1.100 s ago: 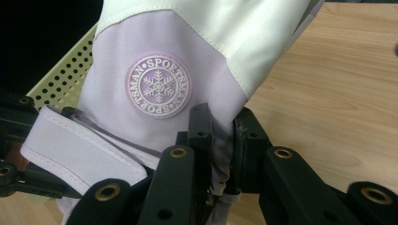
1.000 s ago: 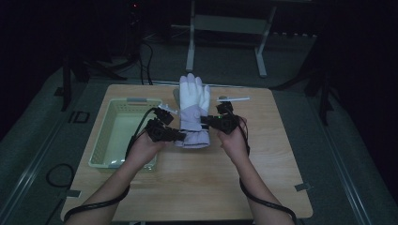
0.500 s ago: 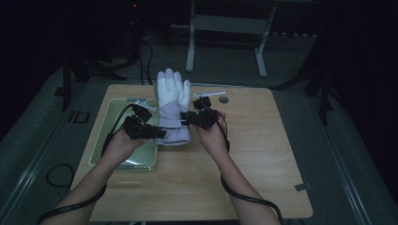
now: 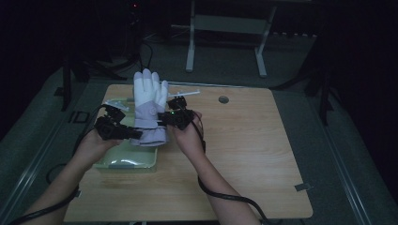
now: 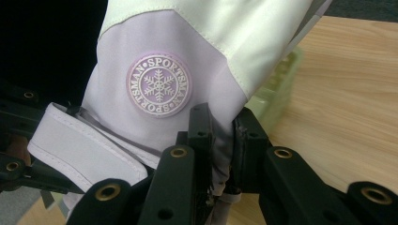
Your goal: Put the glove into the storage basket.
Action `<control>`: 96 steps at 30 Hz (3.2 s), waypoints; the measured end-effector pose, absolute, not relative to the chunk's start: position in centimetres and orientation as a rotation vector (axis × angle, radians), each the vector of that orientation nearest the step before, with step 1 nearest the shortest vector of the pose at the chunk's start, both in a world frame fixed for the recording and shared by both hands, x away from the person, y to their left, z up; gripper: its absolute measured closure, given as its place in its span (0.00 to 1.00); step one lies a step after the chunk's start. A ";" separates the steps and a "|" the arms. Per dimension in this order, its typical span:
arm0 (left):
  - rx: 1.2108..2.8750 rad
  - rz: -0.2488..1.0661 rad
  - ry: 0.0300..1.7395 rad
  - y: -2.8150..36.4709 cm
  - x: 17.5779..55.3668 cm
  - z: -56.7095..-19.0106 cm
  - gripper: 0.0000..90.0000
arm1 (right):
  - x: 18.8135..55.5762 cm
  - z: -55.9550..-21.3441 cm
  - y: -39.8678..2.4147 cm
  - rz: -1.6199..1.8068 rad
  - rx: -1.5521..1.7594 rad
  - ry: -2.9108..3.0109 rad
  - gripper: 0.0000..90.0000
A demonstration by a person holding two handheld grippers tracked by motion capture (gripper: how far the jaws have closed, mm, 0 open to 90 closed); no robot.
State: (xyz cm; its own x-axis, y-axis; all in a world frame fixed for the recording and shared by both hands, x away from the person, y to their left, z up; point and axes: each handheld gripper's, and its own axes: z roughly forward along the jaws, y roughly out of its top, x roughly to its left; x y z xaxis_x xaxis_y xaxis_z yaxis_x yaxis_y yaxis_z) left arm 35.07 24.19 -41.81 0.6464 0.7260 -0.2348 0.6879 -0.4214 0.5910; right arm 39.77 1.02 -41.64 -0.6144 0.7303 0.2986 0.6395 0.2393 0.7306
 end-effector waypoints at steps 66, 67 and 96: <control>2.066 0.066 1.281 28.9 33.8 -48.9 0.18 | 39.1 -46.5 6.9 1.102 1.087 2.603 0.24; 2.057 0.081 1.281 28.8 33.7 -48.7 0.17 | 39.1 -46.3 6.7 1.112 1.083 2.596 0.23; 1.974 0.327 1.093 20.8 31.5 -46.3 0.03 | 39.5 -45.3 -0.8 1.147 1.043 2.521 0.16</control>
